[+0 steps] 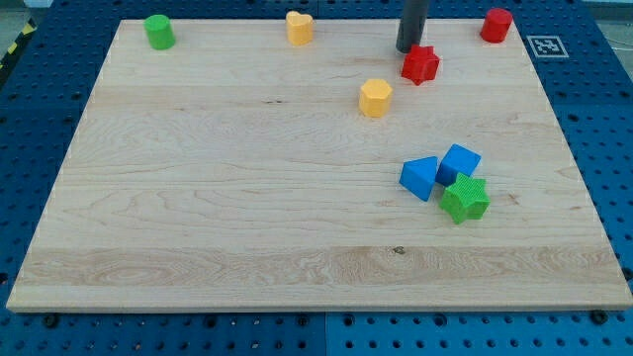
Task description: Move the yellow hexagon towards the center left of the board
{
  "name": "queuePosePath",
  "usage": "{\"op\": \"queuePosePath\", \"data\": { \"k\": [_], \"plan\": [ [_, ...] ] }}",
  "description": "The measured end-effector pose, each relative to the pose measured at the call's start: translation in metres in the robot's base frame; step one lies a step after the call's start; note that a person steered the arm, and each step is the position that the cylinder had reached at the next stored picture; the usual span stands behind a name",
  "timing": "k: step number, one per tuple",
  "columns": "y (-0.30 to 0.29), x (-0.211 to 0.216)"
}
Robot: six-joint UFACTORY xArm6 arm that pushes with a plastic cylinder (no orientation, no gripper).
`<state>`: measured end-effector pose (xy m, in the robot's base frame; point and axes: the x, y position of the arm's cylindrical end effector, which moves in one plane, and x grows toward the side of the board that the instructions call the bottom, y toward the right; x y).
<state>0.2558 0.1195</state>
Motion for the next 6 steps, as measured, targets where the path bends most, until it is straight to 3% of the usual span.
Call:
{"op": "queuePosePath", "data": {
  "k": [3, 4, 6],
  "plan": [
    [-0.043, 0.017],
    [-0.042, 0.041],
    [-0.024, 0.048]
  ]
}}
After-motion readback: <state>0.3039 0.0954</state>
